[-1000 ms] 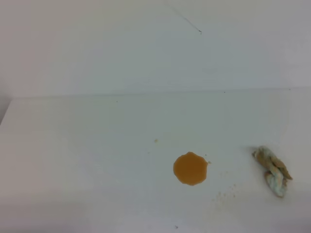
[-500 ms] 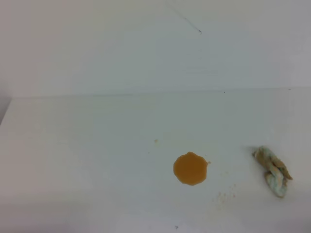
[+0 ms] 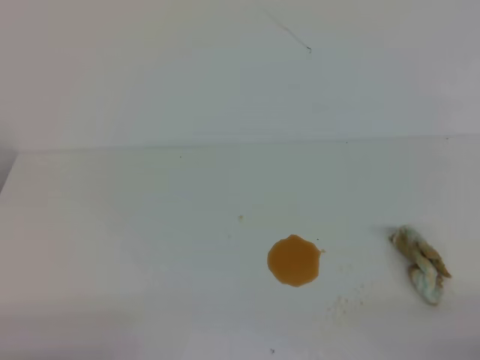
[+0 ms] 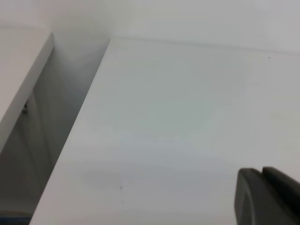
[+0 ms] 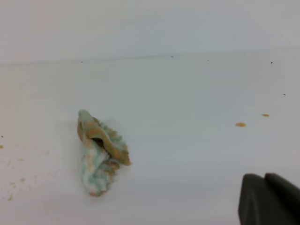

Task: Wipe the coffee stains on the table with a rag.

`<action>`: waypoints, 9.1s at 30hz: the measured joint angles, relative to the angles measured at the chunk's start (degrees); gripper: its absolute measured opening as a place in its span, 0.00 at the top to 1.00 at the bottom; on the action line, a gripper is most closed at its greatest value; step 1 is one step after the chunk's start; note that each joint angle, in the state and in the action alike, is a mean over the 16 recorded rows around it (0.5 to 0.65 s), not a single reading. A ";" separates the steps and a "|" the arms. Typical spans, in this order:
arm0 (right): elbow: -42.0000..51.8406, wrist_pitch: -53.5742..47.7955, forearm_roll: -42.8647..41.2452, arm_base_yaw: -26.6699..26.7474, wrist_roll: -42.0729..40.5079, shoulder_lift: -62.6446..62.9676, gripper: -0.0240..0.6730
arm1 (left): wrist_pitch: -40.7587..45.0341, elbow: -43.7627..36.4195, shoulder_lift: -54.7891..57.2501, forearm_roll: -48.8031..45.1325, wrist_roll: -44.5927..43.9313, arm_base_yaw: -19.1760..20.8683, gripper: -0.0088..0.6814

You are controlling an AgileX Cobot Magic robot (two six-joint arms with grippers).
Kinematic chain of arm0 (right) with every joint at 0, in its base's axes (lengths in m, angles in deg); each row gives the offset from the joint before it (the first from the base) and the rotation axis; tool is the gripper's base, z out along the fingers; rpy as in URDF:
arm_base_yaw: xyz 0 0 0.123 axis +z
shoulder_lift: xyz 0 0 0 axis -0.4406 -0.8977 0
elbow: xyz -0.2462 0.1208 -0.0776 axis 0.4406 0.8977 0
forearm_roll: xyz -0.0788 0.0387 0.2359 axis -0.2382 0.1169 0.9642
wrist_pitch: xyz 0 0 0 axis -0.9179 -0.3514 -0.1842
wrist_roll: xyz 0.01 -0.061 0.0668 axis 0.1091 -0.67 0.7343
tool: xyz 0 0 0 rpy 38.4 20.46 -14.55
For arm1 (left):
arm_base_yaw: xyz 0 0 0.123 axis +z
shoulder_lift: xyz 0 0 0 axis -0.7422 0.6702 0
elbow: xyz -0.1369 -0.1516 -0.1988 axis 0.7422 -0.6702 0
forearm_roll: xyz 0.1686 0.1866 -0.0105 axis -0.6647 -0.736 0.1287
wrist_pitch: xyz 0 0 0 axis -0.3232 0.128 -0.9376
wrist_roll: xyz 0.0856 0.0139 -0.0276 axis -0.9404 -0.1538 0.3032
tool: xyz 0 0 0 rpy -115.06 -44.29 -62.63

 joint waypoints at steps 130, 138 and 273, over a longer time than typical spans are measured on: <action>-65.48 -30.46 14.23 8.87 -15.06 -80.94 0.66 | 0.00 0.00 0.00 0.00 0.00 0.00 0.99; -65.48 -28.58 15.44 10.14 -17.50 -87.52 0.38 | 0.00 0.00 0.00 0.00 0.00 0.00 0.99; -80.09 -12.27 24.83 36.93 -20.04 -120.13 0.96 | 0.00 -2.02 -1.52 0.04 0.00 0.05 0.99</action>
